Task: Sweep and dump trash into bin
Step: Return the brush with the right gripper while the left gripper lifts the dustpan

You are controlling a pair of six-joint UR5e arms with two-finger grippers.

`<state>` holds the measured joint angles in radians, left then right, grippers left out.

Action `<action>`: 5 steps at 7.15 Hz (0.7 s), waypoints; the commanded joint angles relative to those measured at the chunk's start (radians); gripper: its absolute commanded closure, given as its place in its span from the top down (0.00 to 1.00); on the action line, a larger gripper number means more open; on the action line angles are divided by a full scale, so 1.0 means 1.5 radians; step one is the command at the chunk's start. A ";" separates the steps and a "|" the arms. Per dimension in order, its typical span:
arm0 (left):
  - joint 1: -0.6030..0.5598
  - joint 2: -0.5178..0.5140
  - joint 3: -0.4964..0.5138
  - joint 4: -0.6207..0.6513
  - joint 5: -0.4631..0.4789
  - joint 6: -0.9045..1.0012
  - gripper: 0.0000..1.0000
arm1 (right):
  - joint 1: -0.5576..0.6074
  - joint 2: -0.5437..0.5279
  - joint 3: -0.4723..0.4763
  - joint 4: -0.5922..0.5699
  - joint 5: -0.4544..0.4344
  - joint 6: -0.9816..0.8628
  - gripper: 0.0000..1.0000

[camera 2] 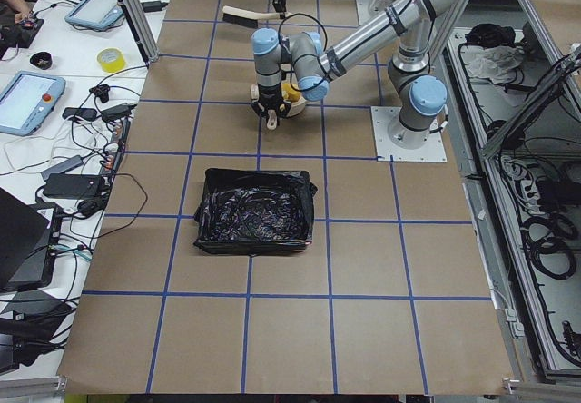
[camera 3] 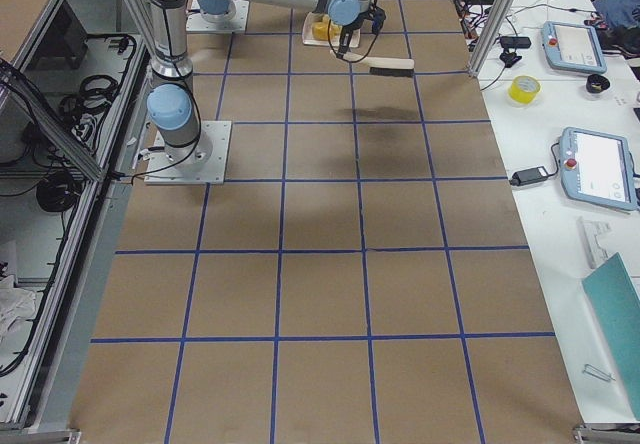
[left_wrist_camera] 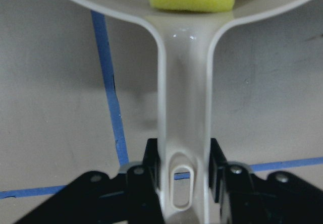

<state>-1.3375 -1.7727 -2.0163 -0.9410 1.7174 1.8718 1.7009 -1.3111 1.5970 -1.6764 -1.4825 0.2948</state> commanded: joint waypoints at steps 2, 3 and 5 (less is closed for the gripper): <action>0.017 0.001 -0.001 -0.002 -0.043 -0.002 0.01 | -0.161 0.008 0.001 0.011 -0.093 -0.233 0.00; 0.039 0.001 -0.001 -0.009 -0.080 0.000 0.01 | -0.209 0.026 0.002 0.010 -0.109 -0.274 0.00; 0.062 0.002 -0.001 -0.011 -0.122 0.000 0.01 | -0.260 0.049 0.002 -0.020 -0.143 -0.318 0.00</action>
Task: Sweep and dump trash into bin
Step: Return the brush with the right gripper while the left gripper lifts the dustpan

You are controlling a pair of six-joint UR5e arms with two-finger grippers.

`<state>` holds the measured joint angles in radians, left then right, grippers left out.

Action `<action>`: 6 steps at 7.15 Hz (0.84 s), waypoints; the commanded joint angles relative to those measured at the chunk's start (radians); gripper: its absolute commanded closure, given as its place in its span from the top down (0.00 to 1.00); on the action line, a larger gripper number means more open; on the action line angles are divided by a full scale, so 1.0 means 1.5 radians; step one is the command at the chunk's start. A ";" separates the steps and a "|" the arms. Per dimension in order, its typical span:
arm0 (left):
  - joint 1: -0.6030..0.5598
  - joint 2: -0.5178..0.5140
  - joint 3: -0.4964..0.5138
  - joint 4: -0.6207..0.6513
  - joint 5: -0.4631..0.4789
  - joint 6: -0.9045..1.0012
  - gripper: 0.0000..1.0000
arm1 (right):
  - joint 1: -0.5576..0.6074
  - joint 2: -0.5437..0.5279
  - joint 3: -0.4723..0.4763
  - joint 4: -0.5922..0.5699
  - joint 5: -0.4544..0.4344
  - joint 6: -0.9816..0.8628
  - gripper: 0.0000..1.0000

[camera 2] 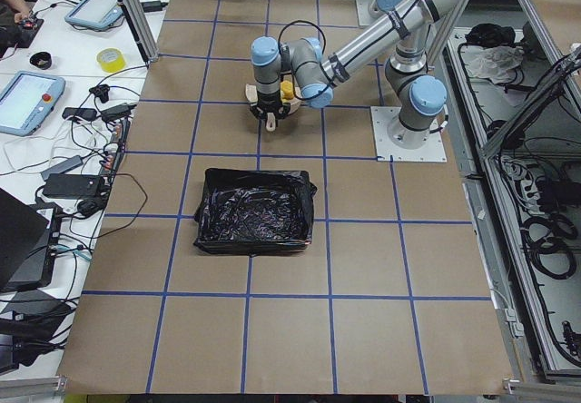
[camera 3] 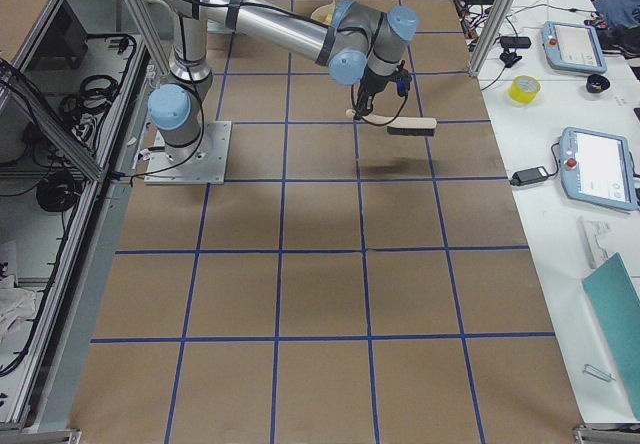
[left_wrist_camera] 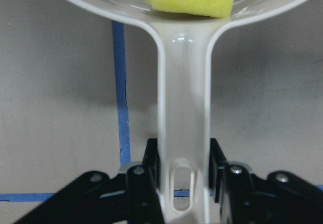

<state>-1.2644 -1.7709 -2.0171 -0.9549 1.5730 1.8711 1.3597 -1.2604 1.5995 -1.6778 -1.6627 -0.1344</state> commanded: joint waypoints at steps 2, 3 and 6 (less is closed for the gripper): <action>0.030 0.000 0.000 -0.002 -0.048 -0.001 0.00 | -0.077 0.040 0.002 -0.030 -0.033 -0.063 0.00; 0.041 0.001 0.000 -0.002 -0.056 -0.001 0.00 | -0.082 0.056 0.003 -0.053 -0.037 -0.096 0.00; 0.093 0.015 0.004 -0.014 -0.089 0.004 0.00 | -0.082 0.071 0.039 -0.092 -0.069 -0.109 0.00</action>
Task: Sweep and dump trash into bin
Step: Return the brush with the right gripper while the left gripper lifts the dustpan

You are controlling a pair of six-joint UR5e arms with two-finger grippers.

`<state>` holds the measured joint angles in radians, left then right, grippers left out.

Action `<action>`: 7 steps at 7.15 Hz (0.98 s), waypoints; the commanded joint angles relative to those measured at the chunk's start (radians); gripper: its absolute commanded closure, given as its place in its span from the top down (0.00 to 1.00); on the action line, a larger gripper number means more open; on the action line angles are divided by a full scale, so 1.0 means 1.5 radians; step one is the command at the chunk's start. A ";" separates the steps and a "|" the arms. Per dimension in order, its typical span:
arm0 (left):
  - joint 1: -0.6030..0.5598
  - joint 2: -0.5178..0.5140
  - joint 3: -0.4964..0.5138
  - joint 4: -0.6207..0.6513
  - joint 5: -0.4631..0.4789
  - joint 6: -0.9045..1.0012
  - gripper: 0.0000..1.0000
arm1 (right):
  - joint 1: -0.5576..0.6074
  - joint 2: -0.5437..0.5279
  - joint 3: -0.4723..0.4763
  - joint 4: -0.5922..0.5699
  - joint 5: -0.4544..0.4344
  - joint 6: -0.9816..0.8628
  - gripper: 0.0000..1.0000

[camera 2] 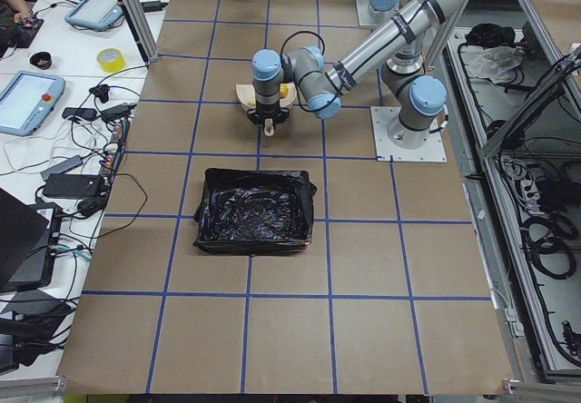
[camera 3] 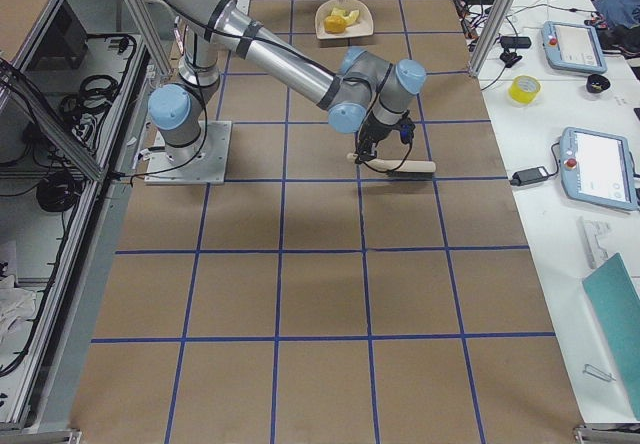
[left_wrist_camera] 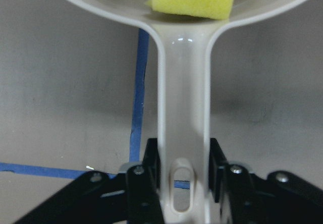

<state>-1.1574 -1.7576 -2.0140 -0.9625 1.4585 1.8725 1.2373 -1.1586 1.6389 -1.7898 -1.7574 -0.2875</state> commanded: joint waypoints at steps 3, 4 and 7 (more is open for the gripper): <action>0.061 0.025 0.007 -0.027 -0.035 0.007 0.00 | -0.001 0.003 0.010 -0.023 -0.003 -0.045 0.71; 0.088 0.033 0.007 -0.032 -0.055 0.008 0.00 | -0.001 0.001 0.007 -0.029 -0.004 -0.047 0.89; 0.164 0.048 0.119 -0.175 -0.068 0.011 0.00 | -0.001 -0.027 -0.012 -0.070 0.010 -0.047 1.00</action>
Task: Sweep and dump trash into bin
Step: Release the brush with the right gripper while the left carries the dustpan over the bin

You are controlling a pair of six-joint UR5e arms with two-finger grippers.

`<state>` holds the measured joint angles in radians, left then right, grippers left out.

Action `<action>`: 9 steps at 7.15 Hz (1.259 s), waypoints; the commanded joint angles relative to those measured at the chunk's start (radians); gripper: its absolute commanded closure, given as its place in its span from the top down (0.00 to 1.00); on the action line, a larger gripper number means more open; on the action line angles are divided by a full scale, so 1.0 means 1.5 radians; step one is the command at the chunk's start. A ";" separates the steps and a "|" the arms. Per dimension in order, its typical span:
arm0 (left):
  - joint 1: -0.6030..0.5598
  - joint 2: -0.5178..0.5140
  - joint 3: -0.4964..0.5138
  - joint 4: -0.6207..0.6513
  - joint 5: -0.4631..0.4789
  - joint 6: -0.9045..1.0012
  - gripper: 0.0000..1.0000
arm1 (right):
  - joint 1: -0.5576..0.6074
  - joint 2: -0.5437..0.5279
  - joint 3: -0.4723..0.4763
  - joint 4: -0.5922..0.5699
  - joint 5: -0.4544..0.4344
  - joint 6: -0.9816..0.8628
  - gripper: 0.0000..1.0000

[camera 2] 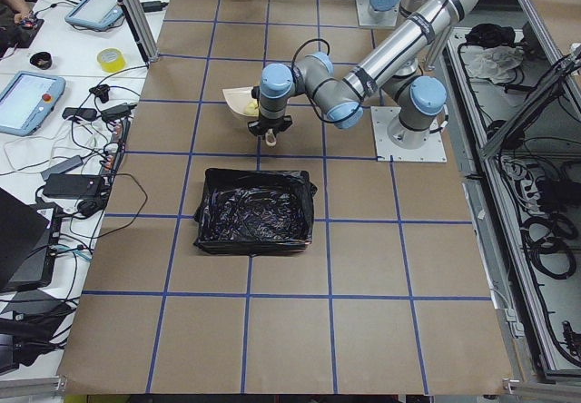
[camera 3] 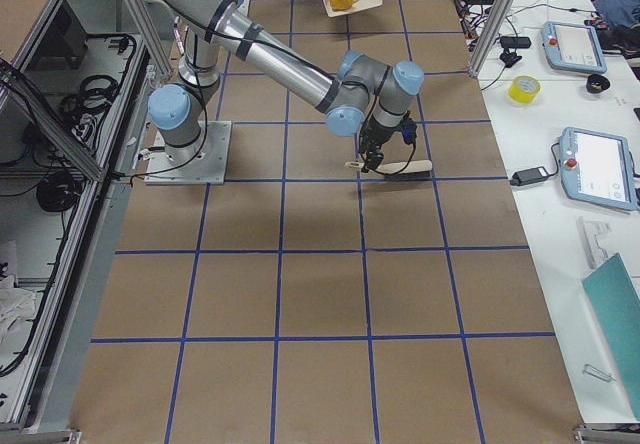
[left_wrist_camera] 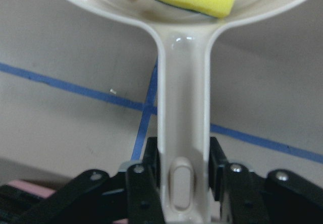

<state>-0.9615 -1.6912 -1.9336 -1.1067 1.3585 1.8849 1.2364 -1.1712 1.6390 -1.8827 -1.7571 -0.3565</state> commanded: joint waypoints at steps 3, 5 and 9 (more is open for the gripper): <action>0.131 -0.011 0.186 -0.225 -0.003 0.068 0.00 | 0.040 -0.159 -0.023 0.070 0.084 0.017 1.00; 0.165 -0.014 0.195 -0.228 -0.013 0.083 0.00 | 0.112 -0.205 -0.059 0.143 0.084 0.106 1.00; 0.291 -0.065 0.277 -0.226 0.022 0.122 0.00 | 0.258 -0.234 -0.120 0.218 0.090 0.312 1.00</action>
<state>-0.5935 -1.7561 -1.5609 -1.4477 1.3706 2.0574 1.5722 -1.5075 1.4633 -1.5674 -1.6261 0.0550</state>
